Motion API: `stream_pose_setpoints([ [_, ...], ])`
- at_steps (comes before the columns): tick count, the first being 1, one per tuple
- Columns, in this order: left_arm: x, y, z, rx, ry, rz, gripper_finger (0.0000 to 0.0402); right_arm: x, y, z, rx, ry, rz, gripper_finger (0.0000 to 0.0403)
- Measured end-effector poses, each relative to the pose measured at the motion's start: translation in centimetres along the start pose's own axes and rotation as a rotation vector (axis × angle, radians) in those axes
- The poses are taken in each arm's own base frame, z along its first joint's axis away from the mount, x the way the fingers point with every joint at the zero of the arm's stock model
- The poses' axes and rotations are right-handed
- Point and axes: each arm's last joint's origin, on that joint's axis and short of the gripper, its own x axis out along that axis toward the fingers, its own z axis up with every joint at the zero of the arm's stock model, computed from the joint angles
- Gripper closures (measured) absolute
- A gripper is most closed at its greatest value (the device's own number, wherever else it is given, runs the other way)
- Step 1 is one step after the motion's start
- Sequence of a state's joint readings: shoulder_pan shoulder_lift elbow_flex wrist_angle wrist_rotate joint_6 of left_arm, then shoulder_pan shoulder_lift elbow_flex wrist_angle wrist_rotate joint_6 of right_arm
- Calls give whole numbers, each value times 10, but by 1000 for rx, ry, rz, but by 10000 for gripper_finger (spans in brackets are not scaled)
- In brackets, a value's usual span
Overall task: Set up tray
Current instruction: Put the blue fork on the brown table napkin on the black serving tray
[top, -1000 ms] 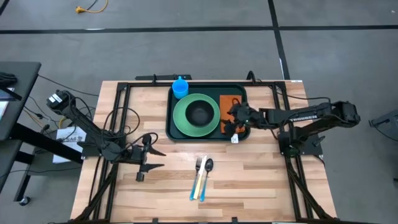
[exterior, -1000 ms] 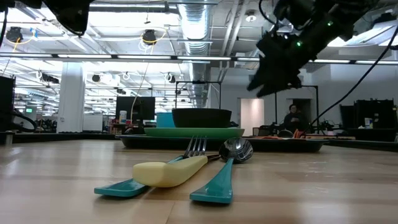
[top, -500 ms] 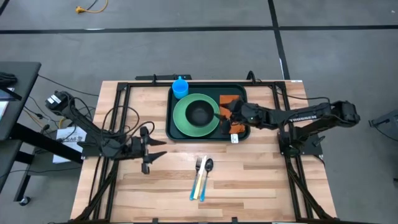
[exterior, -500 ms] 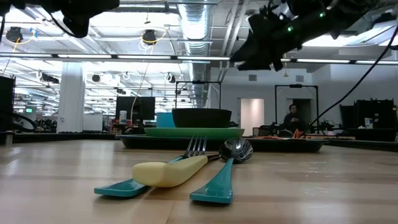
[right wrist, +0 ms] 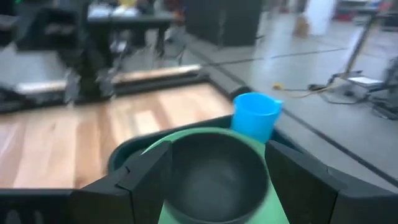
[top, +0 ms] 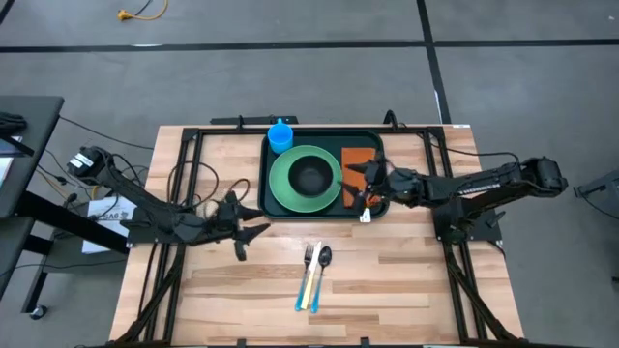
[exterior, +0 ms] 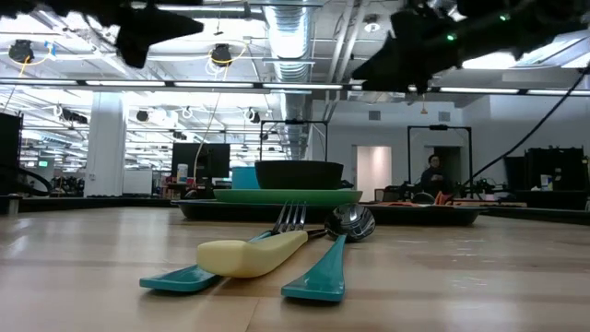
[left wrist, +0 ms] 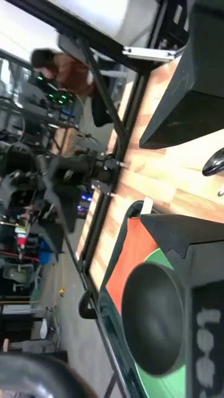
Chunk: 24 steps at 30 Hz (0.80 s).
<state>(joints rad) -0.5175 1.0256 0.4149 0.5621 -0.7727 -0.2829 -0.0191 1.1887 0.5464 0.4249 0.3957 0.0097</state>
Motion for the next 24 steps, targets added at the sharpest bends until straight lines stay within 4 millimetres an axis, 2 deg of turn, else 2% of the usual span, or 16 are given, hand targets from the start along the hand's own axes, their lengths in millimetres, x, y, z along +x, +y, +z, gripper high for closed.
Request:
stream_pose_setpoints([
  [7, 42, -44, 7, 81, 146, 43, 233, -41, -17, -30, 144, -226, 12, 149],
  [13, 69, -74, 14, -50, 357, 123, 233, -76, -18, -49, 235, -474, 96, 149],
  [17, 84, -91, 9, -157, 458, 162, 233, -84, -19, -49, 266, -551, 118, 149],
  [24, 119, -112, -21, -292, 522, 240, 233, -83, -12, -54, 208, -507, 149, 149],
])
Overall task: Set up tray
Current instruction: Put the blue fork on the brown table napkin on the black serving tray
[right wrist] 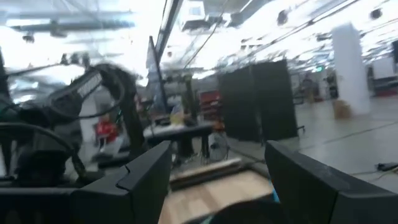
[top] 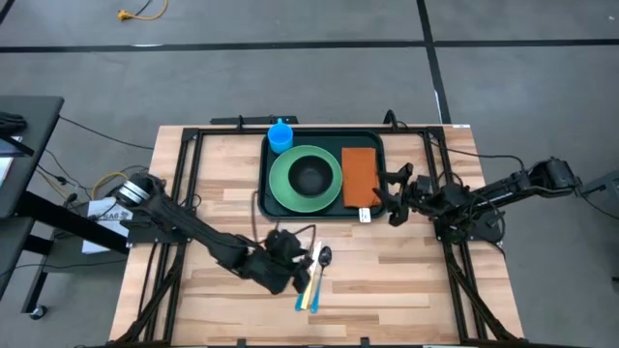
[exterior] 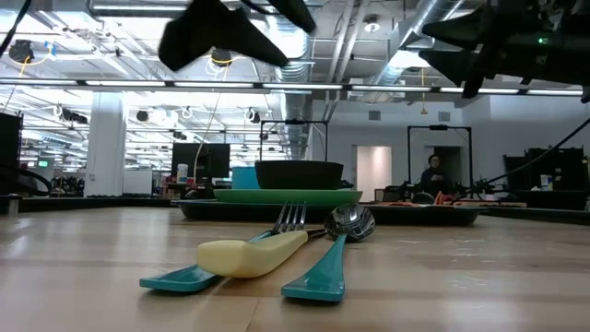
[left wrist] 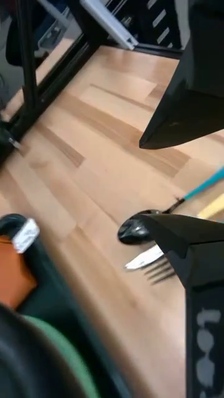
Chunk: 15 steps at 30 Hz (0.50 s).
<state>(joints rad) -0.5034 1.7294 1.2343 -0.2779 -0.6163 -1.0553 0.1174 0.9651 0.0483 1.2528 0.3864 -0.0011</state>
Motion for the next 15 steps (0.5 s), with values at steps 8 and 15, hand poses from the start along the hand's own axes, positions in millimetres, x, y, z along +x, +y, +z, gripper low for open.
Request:
stream_pose_setpoints([
  [8, 34, -15, -4, -108, 29, 20, 233, -2, 11, -4, -119, 19, 158, 149],
  [15, 37, -8, -10, -187, 108, 115, 233, -4, 16, -7, -235, 29, 207, 149],
])
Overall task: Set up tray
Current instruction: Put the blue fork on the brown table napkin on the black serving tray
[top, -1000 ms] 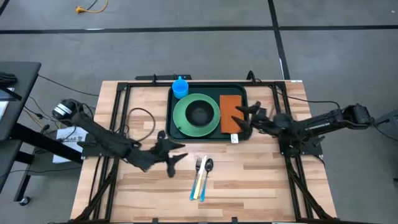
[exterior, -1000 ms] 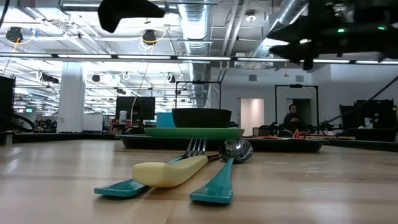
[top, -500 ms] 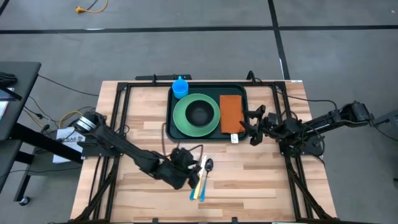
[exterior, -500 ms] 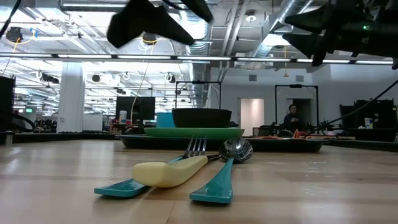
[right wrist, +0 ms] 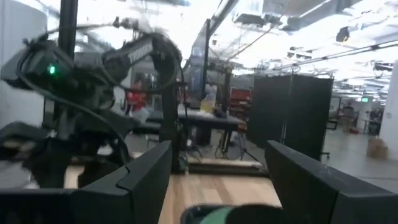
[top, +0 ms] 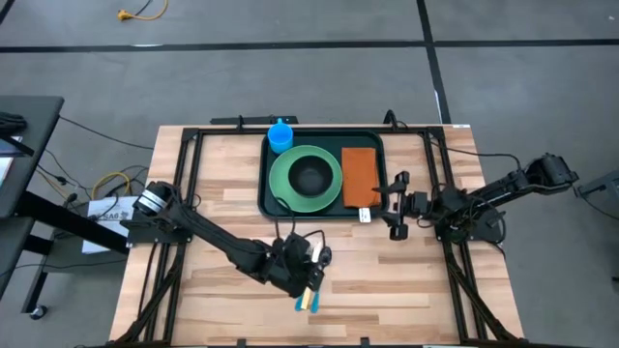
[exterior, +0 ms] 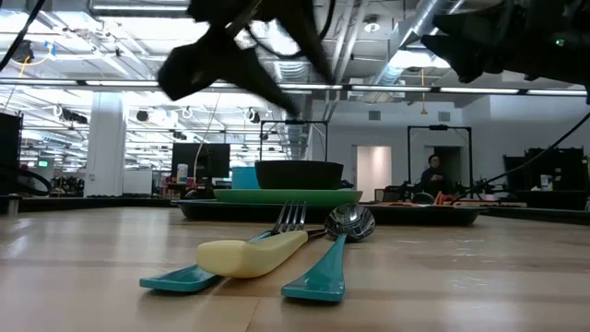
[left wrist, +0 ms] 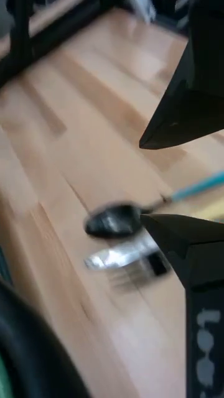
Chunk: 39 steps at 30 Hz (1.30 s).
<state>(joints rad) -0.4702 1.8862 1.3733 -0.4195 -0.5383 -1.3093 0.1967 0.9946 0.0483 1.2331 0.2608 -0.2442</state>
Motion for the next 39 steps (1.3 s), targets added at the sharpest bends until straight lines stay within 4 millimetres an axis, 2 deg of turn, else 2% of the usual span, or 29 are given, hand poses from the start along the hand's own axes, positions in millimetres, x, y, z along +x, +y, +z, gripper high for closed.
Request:
stream_pose_setpoints([
  [6, 0, 10, -4, -70, 63, 88, 245, 0, 0, -3, -28, 31, 3, 149],
  [15, 6, 7, -8, -101, 93, 54, 279, 0, 0, -3, -27, 28, 3, 149],
  [23, 24, 13, -24, -93, 225, 88, 281, 0, 0, -3, -28, 34, 4, 149],
  [32, 25, 16, -26, -78, 251, 118, 281, 0, 0, -3, -28, 34, 4, 149],
  [39, 34, 24, -33, -79, 278, 180, 281, 0, 1, -4, -31, 44, 7, 149],
])
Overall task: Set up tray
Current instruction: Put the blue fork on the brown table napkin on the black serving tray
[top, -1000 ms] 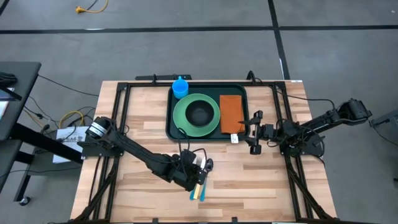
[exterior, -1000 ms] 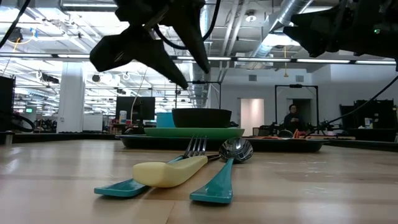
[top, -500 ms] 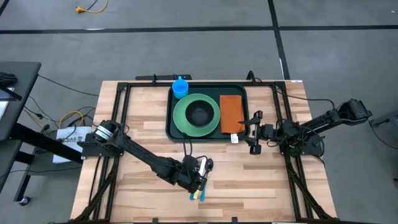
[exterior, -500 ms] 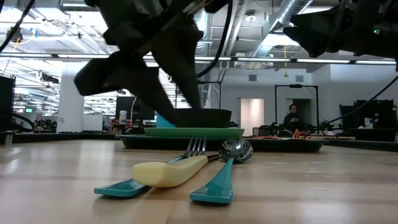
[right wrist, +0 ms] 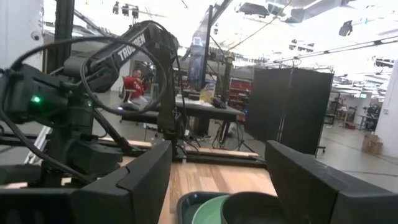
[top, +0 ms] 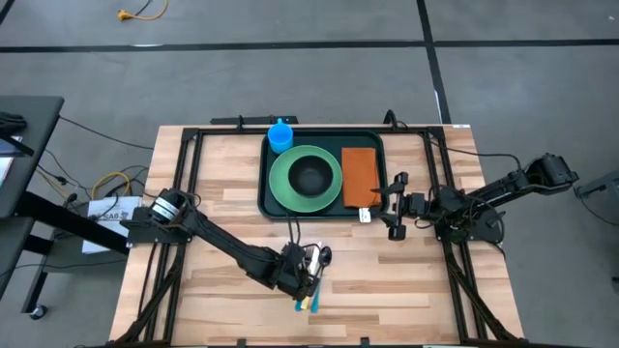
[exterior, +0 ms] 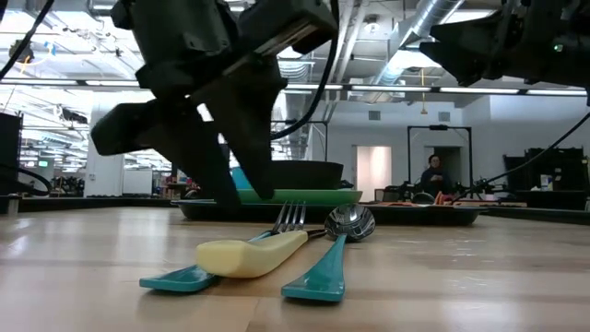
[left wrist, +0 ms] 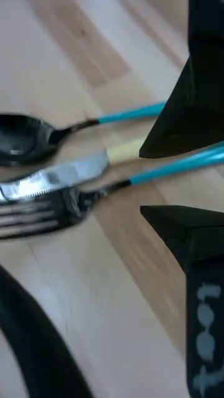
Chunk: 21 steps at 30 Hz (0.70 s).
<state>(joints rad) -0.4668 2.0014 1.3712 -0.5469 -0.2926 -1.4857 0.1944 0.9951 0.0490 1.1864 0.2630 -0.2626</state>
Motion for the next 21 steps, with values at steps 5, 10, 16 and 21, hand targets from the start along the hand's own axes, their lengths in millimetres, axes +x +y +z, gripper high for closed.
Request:
stream_pose_setpoints([
  [5, 1, -1, 5, 8, -14, -13, 268, 0, 0, 0, -1, 4, 1, 149],
  [10, 2, -1, 8, 9, -18, -13, 231, 0, 0, -1, -1, 6, 2, 149],
  [16, 5, 0, 8, -5, 12, -6, 197, 0, 0, 0, -1, 5, 1, 149],
  [21, 17, -1, 2, -24, 74, -3, 195, 0, 0, -1, -2, 8, 2, 149],
])
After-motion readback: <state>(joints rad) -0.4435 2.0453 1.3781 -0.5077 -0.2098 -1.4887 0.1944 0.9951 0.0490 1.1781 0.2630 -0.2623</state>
